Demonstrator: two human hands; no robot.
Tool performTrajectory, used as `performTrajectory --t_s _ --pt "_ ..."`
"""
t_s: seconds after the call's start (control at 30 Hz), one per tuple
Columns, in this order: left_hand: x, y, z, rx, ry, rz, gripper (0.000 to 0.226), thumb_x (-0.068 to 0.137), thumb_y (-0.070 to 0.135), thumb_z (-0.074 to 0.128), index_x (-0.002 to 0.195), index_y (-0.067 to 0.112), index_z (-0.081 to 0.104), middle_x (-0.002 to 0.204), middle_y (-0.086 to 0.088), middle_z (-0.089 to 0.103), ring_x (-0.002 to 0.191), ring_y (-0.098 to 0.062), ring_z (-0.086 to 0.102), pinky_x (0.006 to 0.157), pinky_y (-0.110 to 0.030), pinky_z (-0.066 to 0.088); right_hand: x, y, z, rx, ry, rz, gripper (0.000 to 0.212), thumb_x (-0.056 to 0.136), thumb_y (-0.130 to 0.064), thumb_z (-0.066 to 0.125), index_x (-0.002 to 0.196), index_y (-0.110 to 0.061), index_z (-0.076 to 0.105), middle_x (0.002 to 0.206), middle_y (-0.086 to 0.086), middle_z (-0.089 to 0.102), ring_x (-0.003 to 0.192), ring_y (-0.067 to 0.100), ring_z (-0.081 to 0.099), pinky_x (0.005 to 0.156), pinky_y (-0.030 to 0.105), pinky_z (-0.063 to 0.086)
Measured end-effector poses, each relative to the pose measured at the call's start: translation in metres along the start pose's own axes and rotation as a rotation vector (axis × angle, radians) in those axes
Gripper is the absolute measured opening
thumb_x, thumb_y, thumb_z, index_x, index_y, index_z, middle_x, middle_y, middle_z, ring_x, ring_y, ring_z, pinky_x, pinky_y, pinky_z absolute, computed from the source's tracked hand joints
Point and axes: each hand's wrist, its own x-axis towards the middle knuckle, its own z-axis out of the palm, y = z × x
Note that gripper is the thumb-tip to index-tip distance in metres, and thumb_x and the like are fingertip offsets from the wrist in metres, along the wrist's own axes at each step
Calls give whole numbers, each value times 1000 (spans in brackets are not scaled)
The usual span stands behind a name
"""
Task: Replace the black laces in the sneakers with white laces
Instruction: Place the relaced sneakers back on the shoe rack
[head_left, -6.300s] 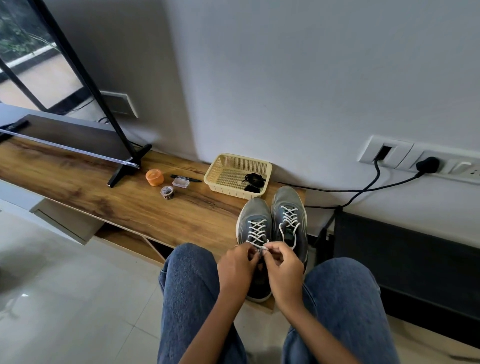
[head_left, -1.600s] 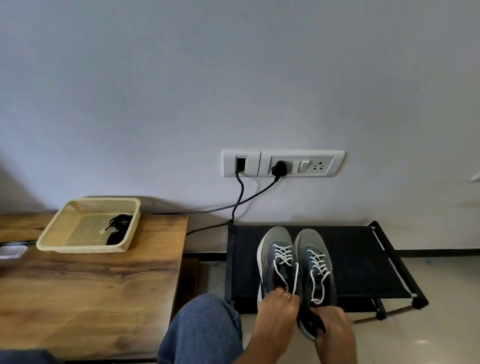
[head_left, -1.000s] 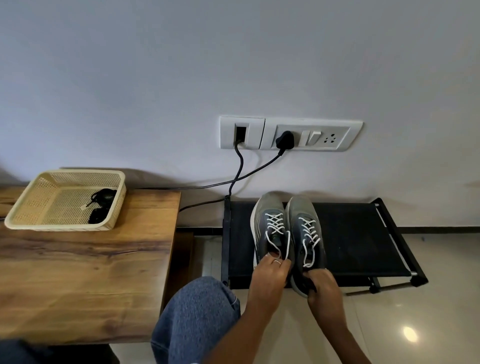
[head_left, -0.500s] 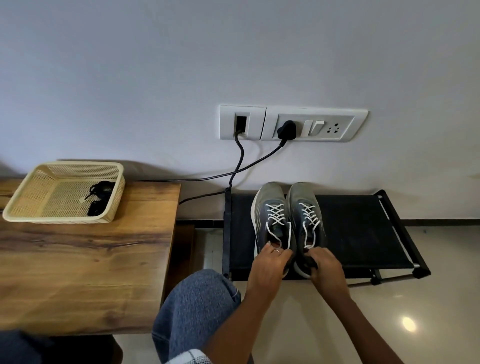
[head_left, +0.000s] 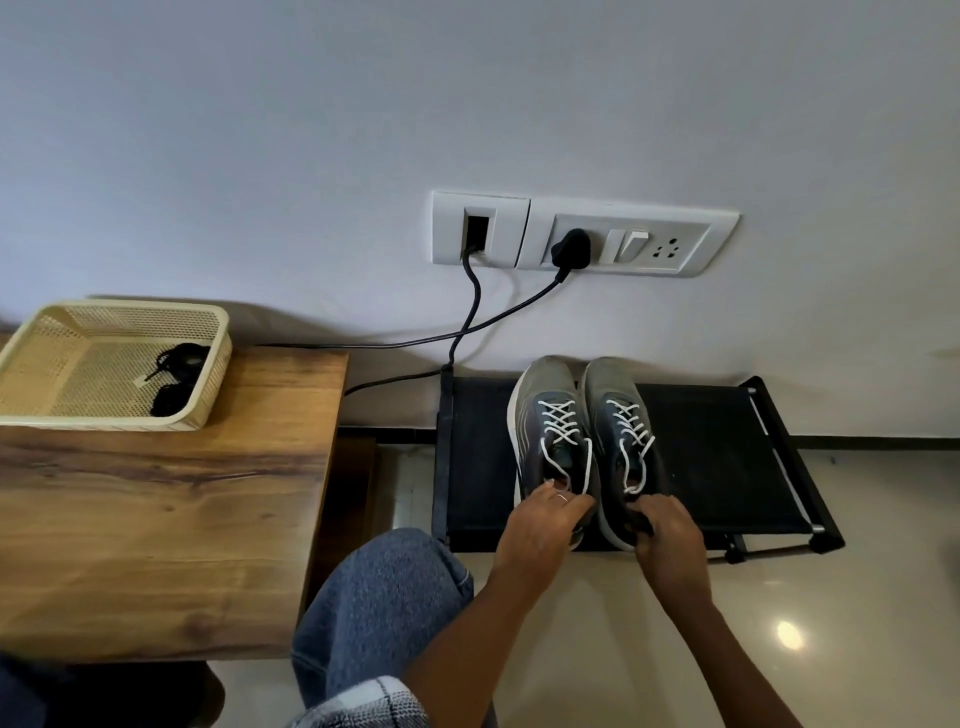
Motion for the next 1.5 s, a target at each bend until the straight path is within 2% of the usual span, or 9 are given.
performTrajectory --t_s 0.13,0.3,0.43,0.57,0.77,0.87,1.07,1.3,1.5 --pt "5 4 3 -28 -13 12 34 65 2 81 94 12 67 74 -1 62 71 -19 59 70 -28 52 5 0 -2 6 -14 -8 33 55 21 71 74 -6 68 70 7 61 66 26 58 60 25 40" --pt "7 5 10 -36 -64 9 27 73 -3 71 96 9 62 77 -5 57 79 -21 52 56 -34 50 9 -8 -4 29 -80 76 17 69 9 68 76 -6 67 75 9 62 74 27 58 63 28 40" --pt "11 9 12 118 -9 55 29 65 5 81 87 12 64 73 -2 59 71 -19 55 76 -29 48 12 -14 -7 -20 -174 141 12 78 3 61 84 -8 65 83 5 58 83 24 54 68 33 46" --pt "-1 11 10 206 -83 -20 47 70 23 80 112 15 60 105 -3 63 95 -22 58 99 -38 47 9 -19 -7 -161 -191 73 21 76 6 64 94 -5 63 93 11 62 89 28 54 69 36 46" --pt "-14 20 -11 198 -112 -132 77 70 35 80 135 9 49 131 -8 57 117 -29 57 104 -45 43 2 -29 -16 -473 -188 33 39 61 -7 80 96 -7 64 96 13 63 91 35 57 77 44 45" --pt "-14 24 -39 116 -129 -154 80 79 25 72 147 7 33 146 -11 41 135 -31 38 116 -43 21 -3 -45 -22 -448 -120 37 42 60 -8 80 98 -6 63 96 15 62 92 37 57 79 48 46" --pt "-12 12 -111 107 20 -159 73 84 21 62 148 8 28 150 -10 36 140 -27 30 120 -44 12 1 -107 -26 -226 40 -149 45 65 -3 71 109 -6 60 108 16 61 102 36 57 85 49 46" --pt "-40 -34 -203 170 160 -263 70 87 22 60 148 9 28 152 -8 34 140 -24 29 121 -41 13 14 -220 -4 -76 91 -393 53 73 -25 39 120 -6 55 122 13 58 113 28 50 95 43 38" --pt "-79 -98 -278 246 292 -417 69 89 27 59 149 12 27 152 -4 33 142 -20 27 120 -39 15 21 -322 32 20 53 -591 58 67 -14 59 124 -9 49 126 15 57 115 30 54 91 45 47"
